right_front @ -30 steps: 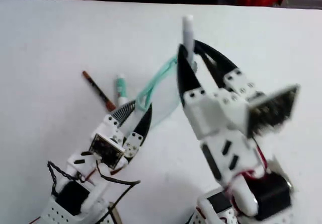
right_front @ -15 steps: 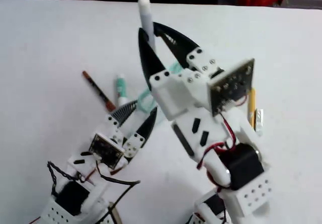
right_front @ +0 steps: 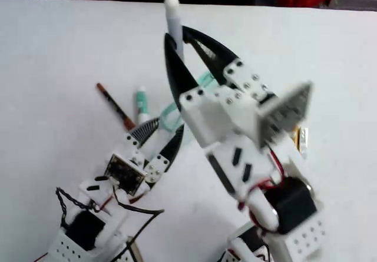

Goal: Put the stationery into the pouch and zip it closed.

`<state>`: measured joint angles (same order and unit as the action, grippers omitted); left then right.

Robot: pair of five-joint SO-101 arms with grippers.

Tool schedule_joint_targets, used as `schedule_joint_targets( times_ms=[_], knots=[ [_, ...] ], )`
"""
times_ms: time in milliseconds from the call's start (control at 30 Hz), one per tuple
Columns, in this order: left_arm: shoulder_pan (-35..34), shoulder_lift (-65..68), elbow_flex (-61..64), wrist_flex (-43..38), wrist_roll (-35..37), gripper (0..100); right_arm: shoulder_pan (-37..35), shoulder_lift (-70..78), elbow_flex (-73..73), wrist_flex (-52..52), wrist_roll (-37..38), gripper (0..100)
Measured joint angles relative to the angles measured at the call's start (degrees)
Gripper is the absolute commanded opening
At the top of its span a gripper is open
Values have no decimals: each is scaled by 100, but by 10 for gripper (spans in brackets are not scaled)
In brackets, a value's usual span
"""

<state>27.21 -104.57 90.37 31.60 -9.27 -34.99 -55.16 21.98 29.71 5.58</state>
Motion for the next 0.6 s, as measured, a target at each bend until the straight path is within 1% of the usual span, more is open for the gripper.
schedule_joint_targets(
  times_ms=[200, 300, 600],
  knots=[
    [-9, 0, 0, 0, 0, 132, 0, -316, 0, 554, 0, 19],
    [-9, 0, 0, 0, 0, 132, 0, -316, 220, 527, 0, 19],
    [-9, 0, 26, 0, 0, 132, -334, -404, 774, 114, 0, 19]
  ],
)
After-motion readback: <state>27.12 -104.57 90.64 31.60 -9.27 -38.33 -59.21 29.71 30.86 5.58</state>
